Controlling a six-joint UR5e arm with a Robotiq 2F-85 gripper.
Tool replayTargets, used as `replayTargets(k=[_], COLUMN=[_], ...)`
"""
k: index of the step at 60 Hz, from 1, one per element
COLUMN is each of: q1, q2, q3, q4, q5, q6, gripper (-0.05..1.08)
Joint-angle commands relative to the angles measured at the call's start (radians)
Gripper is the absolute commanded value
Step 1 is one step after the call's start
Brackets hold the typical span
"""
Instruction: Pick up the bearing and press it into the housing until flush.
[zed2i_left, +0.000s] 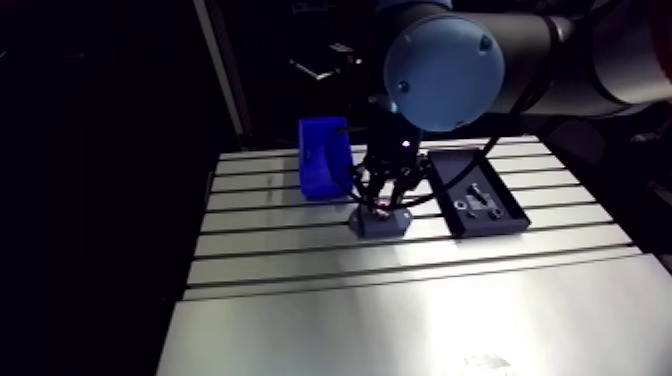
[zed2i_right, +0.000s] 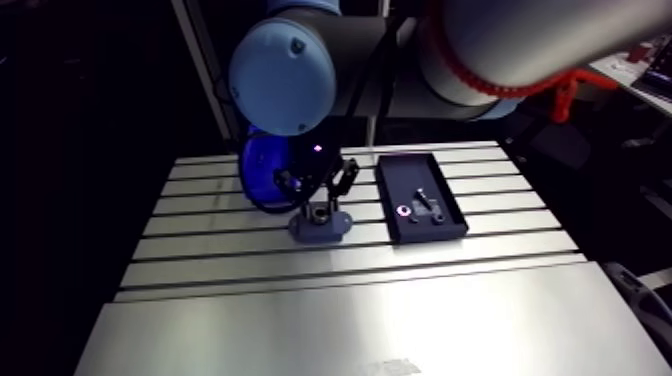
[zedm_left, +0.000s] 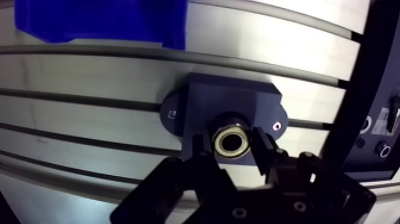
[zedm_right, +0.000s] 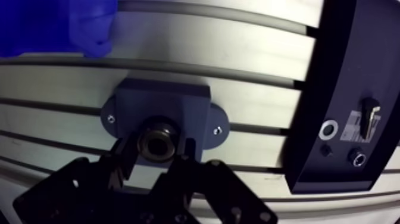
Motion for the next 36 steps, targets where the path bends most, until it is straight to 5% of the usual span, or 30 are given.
replayTargets(k=[1, 36], q1=[0.000, -0.002], q2=[0.001, 0.010], q3=[0.000, -0.001], q4=[0.000, -0.011], q5=[0.000, 0.000], q6=[0.000, -0.003], gripper=[0.90, 0.90])
